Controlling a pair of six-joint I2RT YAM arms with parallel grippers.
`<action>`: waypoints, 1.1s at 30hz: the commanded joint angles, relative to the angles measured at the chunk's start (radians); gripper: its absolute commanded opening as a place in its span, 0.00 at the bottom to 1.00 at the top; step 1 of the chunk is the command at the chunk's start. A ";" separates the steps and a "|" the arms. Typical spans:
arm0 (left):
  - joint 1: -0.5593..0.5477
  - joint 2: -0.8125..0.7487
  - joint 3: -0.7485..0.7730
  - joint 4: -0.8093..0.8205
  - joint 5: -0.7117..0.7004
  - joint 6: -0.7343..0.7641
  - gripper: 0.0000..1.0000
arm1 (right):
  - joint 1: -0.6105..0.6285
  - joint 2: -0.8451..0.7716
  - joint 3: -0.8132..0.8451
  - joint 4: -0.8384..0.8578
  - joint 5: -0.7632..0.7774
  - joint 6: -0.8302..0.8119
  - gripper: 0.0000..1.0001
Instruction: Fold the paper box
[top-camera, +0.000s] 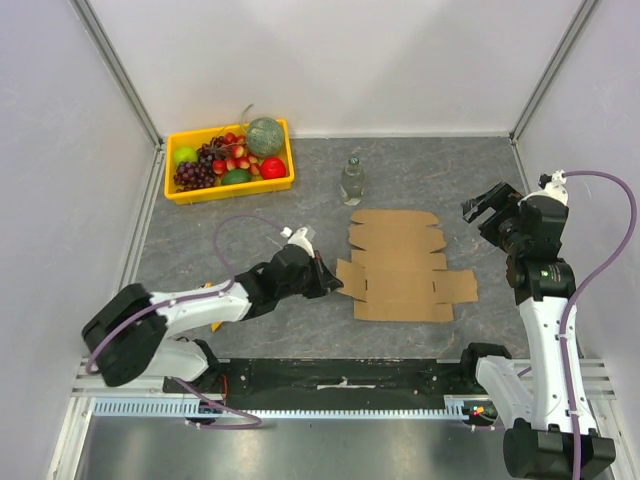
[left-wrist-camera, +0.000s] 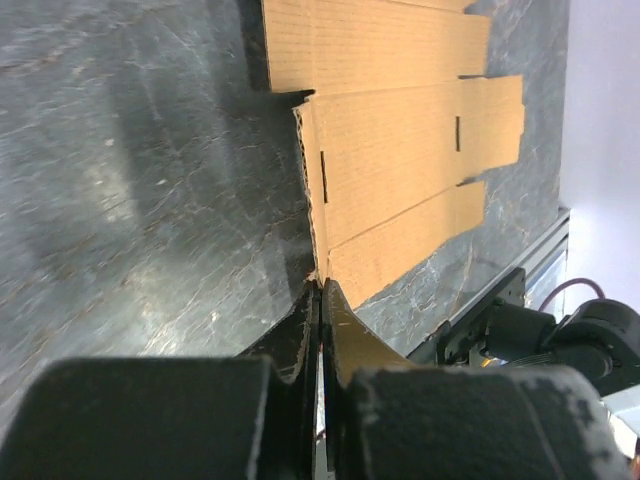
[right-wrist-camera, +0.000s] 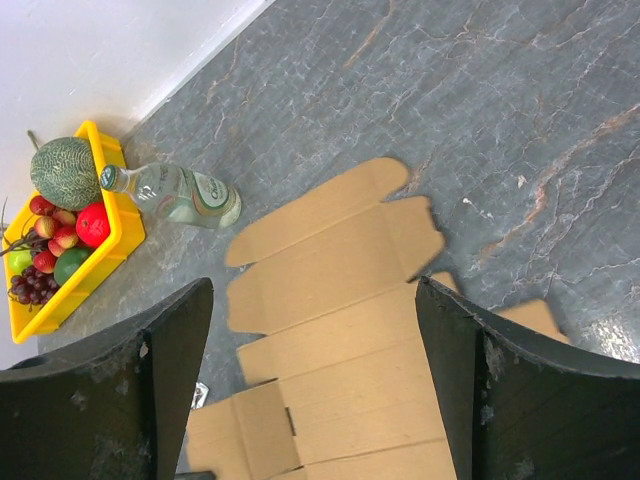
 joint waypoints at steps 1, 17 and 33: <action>0.002 -0.175 -0.062 -0.104 -0.148 -0.052 0.02 | -0.002 -0.014 0.036 -0.016 0.001 -0.014 0.89; 0.004 -0.655 -0.300 -0.405 -0.314 -0.204 0.35 | -0.002 0.007 -0.035 -0.032 -0.094 -0.060 0.91; 0.004 -0.720 -0.046 -0.635 -0.363 0.086 0.80 | 0.068 0.114 -0.208 -0.056 -0.228 -0.183 0.92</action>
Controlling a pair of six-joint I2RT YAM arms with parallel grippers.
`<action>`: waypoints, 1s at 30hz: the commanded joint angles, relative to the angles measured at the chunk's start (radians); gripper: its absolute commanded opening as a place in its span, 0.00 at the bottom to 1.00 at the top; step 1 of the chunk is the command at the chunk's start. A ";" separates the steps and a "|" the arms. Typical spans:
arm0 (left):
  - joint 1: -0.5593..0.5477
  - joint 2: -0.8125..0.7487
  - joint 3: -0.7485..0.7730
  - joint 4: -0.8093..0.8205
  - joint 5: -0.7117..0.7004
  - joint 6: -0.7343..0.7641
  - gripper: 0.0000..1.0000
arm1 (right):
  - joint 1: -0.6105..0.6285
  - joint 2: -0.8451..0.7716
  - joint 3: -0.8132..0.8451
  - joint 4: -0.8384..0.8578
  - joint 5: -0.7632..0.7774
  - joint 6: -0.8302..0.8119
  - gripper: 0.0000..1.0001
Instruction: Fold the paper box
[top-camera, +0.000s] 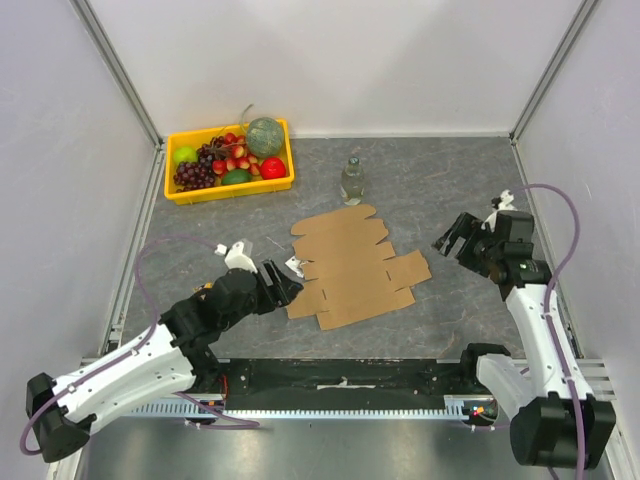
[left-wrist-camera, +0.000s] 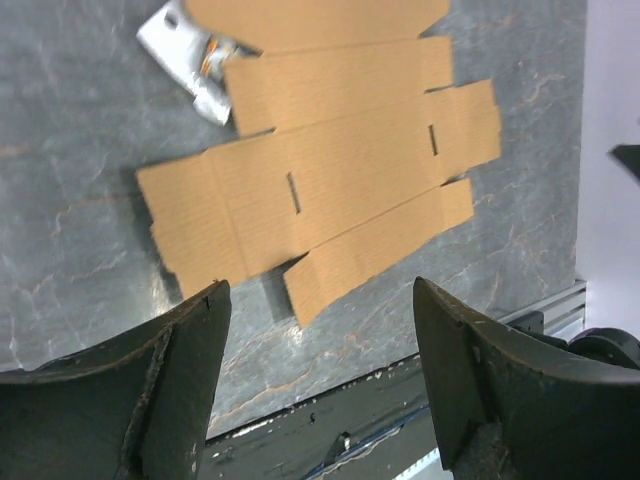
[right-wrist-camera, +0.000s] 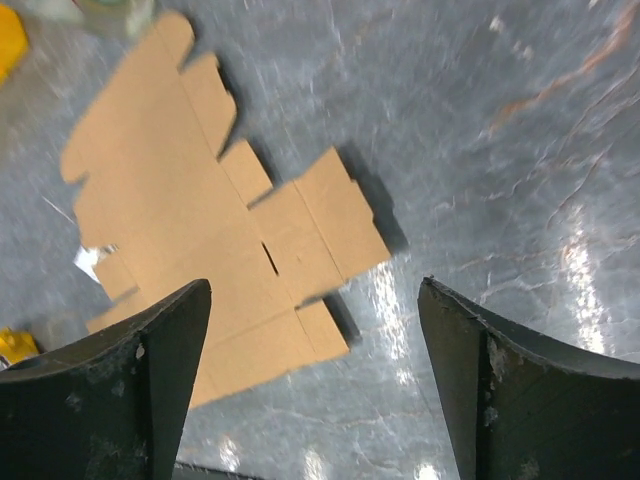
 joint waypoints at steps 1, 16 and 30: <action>0.003 0.081 0.143 -0.004 -0.071 0.225 0.80 | 0.049 0.069 -0.049 0.013 -0.044 -0.050 0.91; 0.147 0.633 0.241 0.484 0.280 0.582 0.50 | 0.057 0.222 -0.197 0.238 -0.067 -0.064 0.90; 0.165 0.821 0.264 0.547 0.314 0.612 0.40 | 0.057 0.359 -0.264 0.376 -0.102 -0.068 0.73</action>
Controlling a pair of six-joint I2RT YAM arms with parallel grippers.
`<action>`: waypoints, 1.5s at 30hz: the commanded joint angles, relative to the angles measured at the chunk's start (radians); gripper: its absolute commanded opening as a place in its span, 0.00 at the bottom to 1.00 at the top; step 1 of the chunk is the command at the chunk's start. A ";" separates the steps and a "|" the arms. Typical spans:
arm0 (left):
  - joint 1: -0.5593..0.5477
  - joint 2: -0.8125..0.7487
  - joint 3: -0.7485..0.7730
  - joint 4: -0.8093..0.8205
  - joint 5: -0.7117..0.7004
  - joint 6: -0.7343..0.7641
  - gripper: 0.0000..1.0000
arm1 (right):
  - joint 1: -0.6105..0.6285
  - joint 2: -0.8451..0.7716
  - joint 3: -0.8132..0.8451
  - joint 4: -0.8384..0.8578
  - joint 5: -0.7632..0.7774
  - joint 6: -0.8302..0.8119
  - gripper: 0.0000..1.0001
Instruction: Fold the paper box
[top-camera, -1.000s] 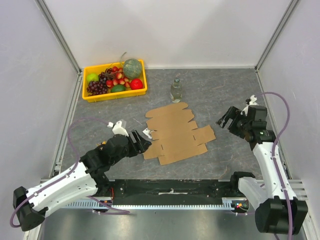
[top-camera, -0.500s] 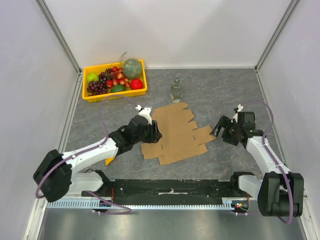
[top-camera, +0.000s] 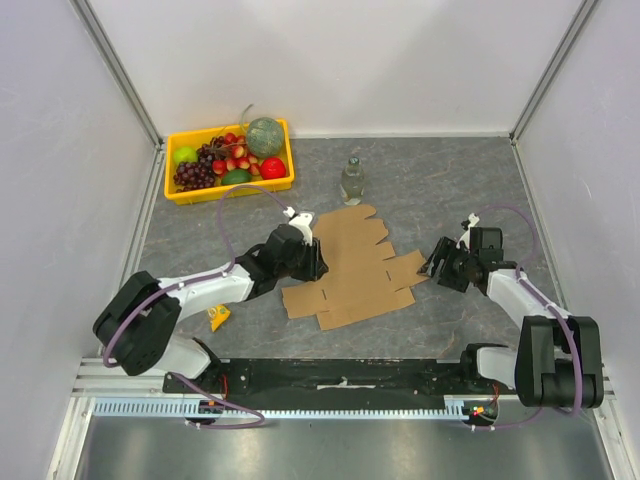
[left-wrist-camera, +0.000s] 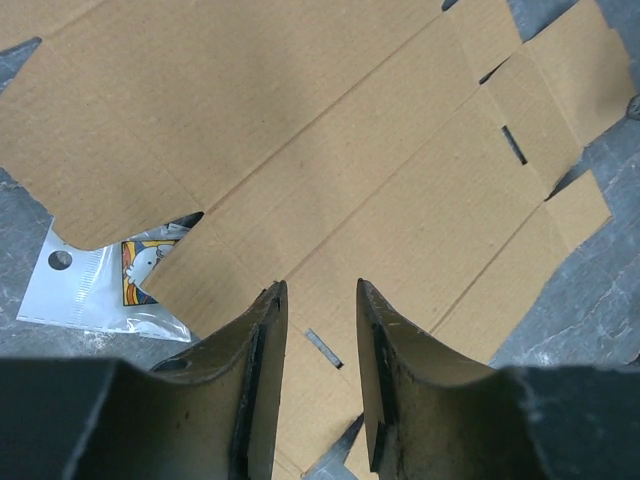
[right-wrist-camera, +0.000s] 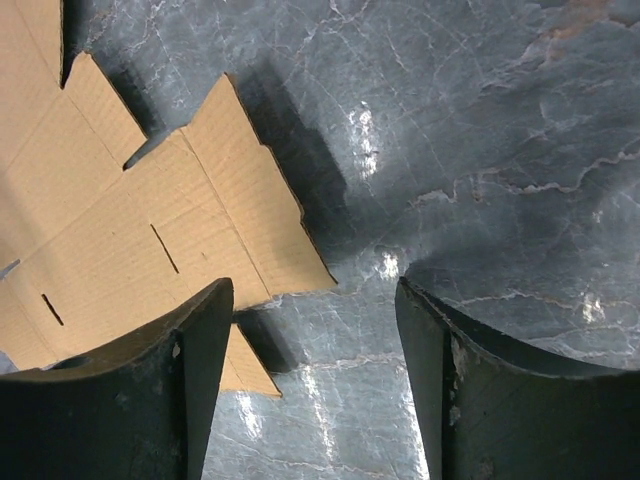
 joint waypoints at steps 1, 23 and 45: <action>0.008 0.045 0.023 0.064 0.032 0.039 0.39 | 0.004 0.029 -0.021 0.084 -0.031 -0.013 0.72; 0.009 0.090 -0.017 0.089 0.044 0.003 0.33 | 0.005 0.106 -0.113 0.314 -0.172 0.035 0.54; 0.032 -0.169 0.048 -0.063 -0.017 -0.009 0.46 | 0.068 -0.176 -0.012 0.152 -0.173 -0.128 0.00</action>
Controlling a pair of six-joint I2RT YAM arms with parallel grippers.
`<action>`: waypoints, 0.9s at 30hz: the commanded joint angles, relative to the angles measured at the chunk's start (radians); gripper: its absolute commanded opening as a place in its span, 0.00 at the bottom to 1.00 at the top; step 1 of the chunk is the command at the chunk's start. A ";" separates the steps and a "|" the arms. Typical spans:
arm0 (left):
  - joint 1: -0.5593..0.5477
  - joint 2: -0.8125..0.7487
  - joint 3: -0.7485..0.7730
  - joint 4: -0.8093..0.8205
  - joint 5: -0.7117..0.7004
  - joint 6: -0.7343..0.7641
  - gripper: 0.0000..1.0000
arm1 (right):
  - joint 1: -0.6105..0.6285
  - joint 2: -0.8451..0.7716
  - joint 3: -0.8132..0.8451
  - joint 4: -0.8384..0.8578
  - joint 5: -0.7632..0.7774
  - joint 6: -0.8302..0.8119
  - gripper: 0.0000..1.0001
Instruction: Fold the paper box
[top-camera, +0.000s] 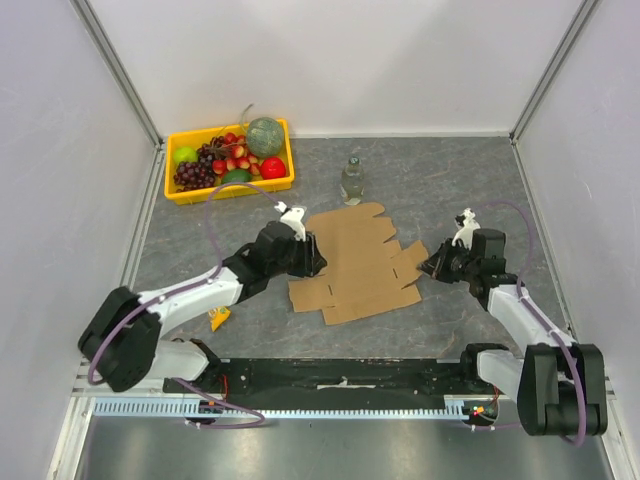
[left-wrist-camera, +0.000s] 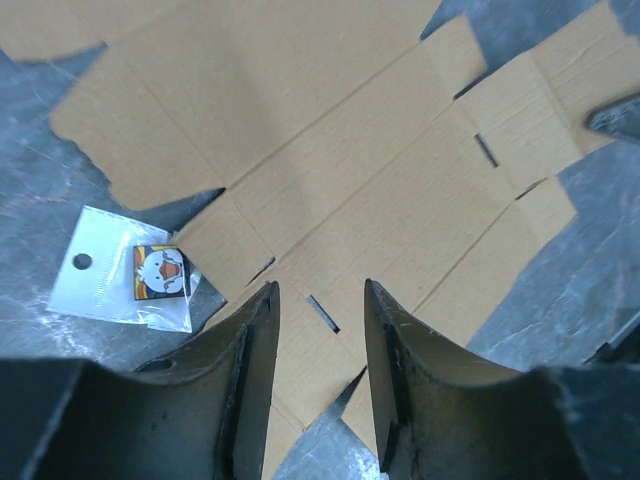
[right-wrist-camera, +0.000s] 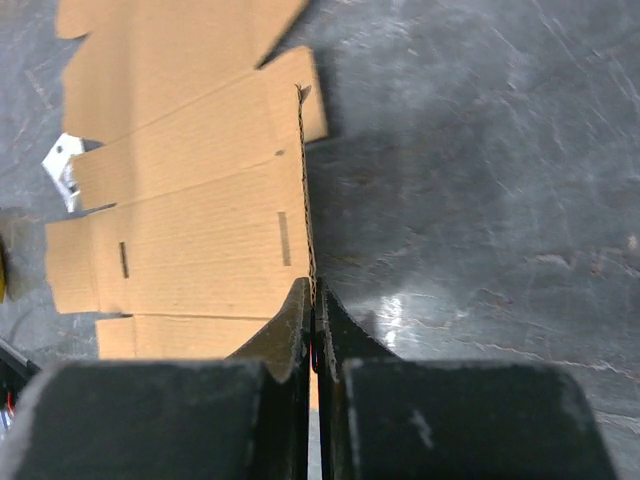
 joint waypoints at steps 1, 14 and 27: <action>0.016 -0.143 0.081 -0.104 -0.053 -0.007 0.47 | 0.067 -0.074 0.105 -0.082 -0.015 -0.087 0.00; 0.107 -0.482 0.158 -0.238 -0.208 -0.055 1.00 | 0.331 -0.138 0.347 -0.237 0.034 -0.102 0.00; 0.108 -0.515 0.291 -0.202 0.087 0.174 0.90 | 0.475 -0.112 0.553 -0.368 0.036 -0.176 0.00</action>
